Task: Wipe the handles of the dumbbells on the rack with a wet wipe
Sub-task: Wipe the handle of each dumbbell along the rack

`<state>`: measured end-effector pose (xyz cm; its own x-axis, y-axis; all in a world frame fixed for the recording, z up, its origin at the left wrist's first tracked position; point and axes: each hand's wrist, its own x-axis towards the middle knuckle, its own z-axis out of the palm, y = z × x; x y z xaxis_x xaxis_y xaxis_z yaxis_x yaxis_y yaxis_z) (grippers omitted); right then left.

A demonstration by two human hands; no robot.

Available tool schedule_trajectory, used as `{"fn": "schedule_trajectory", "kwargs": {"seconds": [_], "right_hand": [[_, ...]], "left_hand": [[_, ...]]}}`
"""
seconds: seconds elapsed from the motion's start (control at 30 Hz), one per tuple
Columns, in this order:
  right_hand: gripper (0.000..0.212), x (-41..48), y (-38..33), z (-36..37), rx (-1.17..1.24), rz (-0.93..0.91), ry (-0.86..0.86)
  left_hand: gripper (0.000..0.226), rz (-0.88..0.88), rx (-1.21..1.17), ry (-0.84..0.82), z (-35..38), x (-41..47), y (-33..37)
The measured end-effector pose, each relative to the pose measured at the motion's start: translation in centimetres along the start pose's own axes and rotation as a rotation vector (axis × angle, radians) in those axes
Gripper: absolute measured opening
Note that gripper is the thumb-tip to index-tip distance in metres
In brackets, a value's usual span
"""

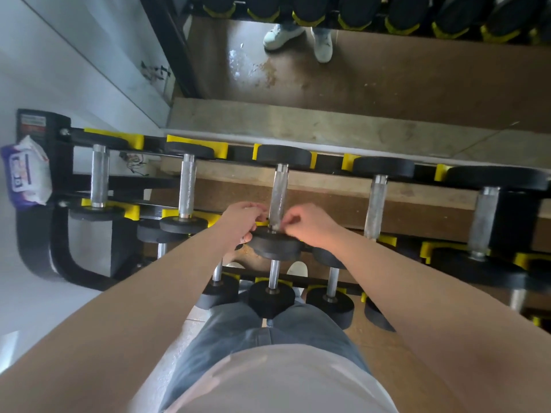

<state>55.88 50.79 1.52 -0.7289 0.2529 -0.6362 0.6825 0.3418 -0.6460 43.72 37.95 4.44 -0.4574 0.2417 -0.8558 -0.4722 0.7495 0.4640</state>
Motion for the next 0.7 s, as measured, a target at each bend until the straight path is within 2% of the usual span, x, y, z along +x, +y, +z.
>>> {"fn": "schedule_trajectory", "kwargs": {"seconds": [0.07,0.17,0.23,0.3,0.43,0.53,0.7], "right_hand": [[0.010,-0.2,-0.2,0.3,0.010,-0.008,0.018],[0.007,-0.1,-1.2,0.4,0.330,0.062,0.229],[0.011,-0.1,-2.0,0.6,0.542,0.104,0.264],[0.014,-0.4,-3.1,0.9,0.647,0.116,0.270],[0.014,-0.4,-4.7,1.7,0.703,0.118,0.299],[0.016,-0.3,-5.5,2.1,0.827,0.125,0.313],[0.017,0.3,-6.6,2.6,0.758,0.192,0.471]], "left_hand": [[0.027,0.032,0.053,0.031,0.1,0.0,0.2],[0.038,0.142,0.159,0.091,-0.2,0.5,0.1],[0.032,0.240,0.208,0.083,-0.7,0.7,0.0],[0.023,0.320,0.228,0.065,-1.3,0.8,0.1],[0.022,0.360,0.169,-0.052,-2.7,1.1,0.5],[0.019,0.363,0.135,-0.073,-3.7,1.8,0.8],[0.014,0.438,0.191,-0.150,-4.7,2.4,1.1]]}}
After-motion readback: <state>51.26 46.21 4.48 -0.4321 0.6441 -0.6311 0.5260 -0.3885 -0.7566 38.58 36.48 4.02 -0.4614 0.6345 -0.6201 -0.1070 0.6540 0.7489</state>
